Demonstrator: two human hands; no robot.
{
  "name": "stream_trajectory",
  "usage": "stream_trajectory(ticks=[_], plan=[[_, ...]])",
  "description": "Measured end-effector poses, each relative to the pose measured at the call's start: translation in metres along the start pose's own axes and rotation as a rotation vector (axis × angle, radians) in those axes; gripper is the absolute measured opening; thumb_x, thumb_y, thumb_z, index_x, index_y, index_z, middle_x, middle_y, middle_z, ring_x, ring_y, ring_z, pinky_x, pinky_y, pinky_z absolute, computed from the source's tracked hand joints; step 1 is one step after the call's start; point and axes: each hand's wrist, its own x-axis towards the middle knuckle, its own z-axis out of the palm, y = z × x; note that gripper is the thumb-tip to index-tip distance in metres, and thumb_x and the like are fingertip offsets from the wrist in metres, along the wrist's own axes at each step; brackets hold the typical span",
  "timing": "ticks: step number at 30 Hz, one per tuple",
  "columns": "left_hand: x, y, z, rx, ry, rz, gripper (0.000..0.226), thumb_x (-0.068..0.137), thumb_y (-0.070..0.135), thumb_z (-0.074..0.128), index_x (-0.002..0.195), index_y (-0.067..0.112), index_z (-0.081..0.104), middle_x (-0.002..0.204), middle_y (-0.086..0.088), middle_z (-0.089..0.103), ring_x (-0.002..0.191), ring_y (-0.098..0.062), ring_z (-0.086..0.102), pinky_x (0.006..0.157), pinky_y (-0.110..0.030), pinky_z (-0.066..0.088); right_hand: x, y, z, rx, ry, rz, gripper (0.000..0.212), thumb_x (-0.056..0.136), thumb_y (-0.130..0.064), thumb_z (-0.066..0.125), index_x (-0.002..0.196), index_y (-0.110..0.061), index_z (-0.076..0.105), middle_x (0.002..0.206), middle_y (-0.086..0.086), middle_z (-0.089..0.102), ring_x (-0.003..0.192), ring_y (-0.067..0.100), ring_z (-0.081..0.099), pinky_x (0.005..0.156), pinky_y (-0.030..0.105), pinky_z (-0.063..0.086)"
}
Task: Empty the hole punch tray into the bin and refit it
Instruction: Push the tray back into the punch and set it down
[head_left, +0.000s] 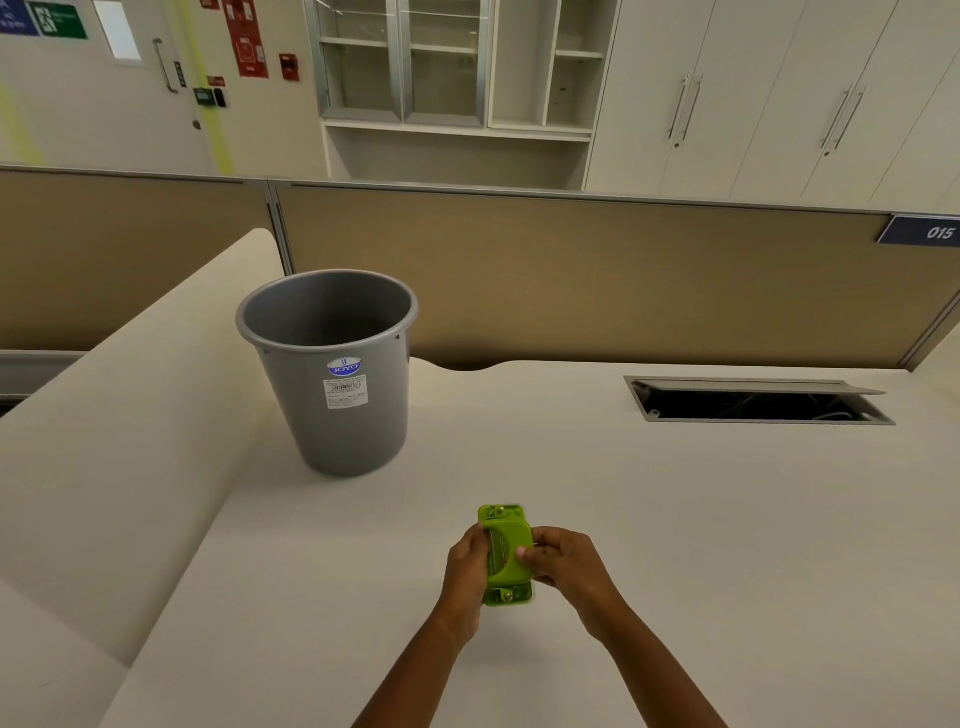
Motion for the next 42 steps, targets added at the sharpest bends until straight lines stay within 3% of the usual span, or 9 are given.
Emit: stream_trajectory(ticks=[5,10,14,19,25,32,36,39,42], plan=[[0.0,0.004,-0.009,-0.235,-0.125,-0.097,0.038,0.098,0.035,0.032,0.105,0.016,0.064,0.102,-0.012,0.067,0.087,-0.026,0.065,0.072,-0.039,0.053,0.001,-0.004,-0.005,0.029,0.022,-0.025,0.018,0.085,0.004,0.055,0.085,-0.01,0.067,0.066,-0.001,0.071,0.059,0.004,0.069,0.057,0.012,0.054],[0.005,0.004,-0.01,-0.413,-0.203,-0.248,0.055,0.096,0.049,0.021,0.102,0.016,0.065,0.085,-0.007,0.077,0.076,-0.02,0.072,0.072,-0.036,0.05,0.002,-0.01,-0.006,0.044,0.009,-0.017,0.021,0.086,0.003,0.052,0.094,-0.009,0.067,0.078,0.008,0.069,0.069,0.012,0.067,0.061,0.014,0.054],[0.008,0.001,-0.006,-0.488,-0.202,-0.241,0.057,0.095,0.051,0.019,0.103,0.017,0.064,0.086,-0.007,0.077,0.086,-0.023,0.065,0.073,-0.035,0.049,0.002,-0.011,-0.004,0.015,0.037,-0.027,0.021,0.086,0.003,0.052,0.097,-0.005,0.067,0.078,0.009,0.068,0.068,0.014,0.066,0.063,0.016,0.054],[0.011,0.0,-0.004,-0.484,-0.201,-0.219,0.06,0.093,0.054,0.018,0.101,0.018,0.065,0.086,-0.007,0.077,0.085,-0.023,0.066,0.074,-0.036,0.051,0.002,-0.011,-0.002,0.002,0.06,-0.037,0.021,0.086,0.003,0.052,0.099,-0.004,0.067,0.083,0.014,0.067,0.071,0.018,0.065,0.068,0.023,0.054],[0.012,-0.002,-0.004,-0.452,-0.179,-0.216,0.061,0.094,0.054,0.015,0.101,0.018,0.063,0.082,-0.004,0.077,0.076,-0.018,0.071,0.066,-0.031,0.056,0.0,-0.009,-0.002,0.027,0.086,-0.029,0.022,0.086,0.004,0.051,0.098,-0.005,0.068,0.078,0.011,0.069,0.07,0.017,0.066,0.064,0.018,0.055],[0.009,0.0,0.001,-0.46,-0.167,-0.201,0.058,0.094,0.053,0.015,0.099,0.021,0.064,0.08,-0.005,0.077,0.083,-0.022,0.066,0.075,-0.036,0.05,0.002,-0.008,0.0,-0.06,0.146,-0.042,0.024,0.085,0.001,0.054,0.105,-0.002,0.068,0.088,0.018,0.069,0.085,0.028,0.066,0.084,0.04,0.053],[0.007,0.005,0.004,-0.465,-0.169,-0.202,0.054,0.096,0.05,0.016,0.1,0.025,0.064,0.081,-0.003,0.077,0.083,-0.022,0.064,0.074,-0.036,0.05,0.002,-0.008,-0.002,-0.083,0.147,-0.051,0.024,0.085,0.001,0.054,0.103,-0.003,0.068,0.086,0.018,0.07,0.082,0.027,0.066,0.08,0.036,0.054],[0.007,0.009,0.005,-0.468,-0.173,-0.211,0.054,0.096,0.05,0.016,0.102,0.025,0.063,0.087,-0.006,0.074,0.085,-0.024,0.063,0.072,-0.035,0.05,0.002,-0.007,-0.003,-0.074,0.132,-0.057,0.023,0.085,0.002,0.054,0.102,-0.005,0.067,0.083,0.015,0.069,0.075,0.022,0.067,0.066,0.021,0.055],[0.007,0.012,0.005,-0.451,-0.194,-0.197,0.053,0.095,0.05,0.02,0.105,0.021,0.063,0.093,-0.01,0.071,0.085,-0.027,0.064,0.074,-0.038,0.05,0.002,-0.006,-0.004,-0.088,0.133,-0.069,0.023,0.085,0.002,0.054,0.103,-0.005,0.067,0.081,0.014,0.069,0.074,0.021,0.067,0.065,0.02,0.054]])
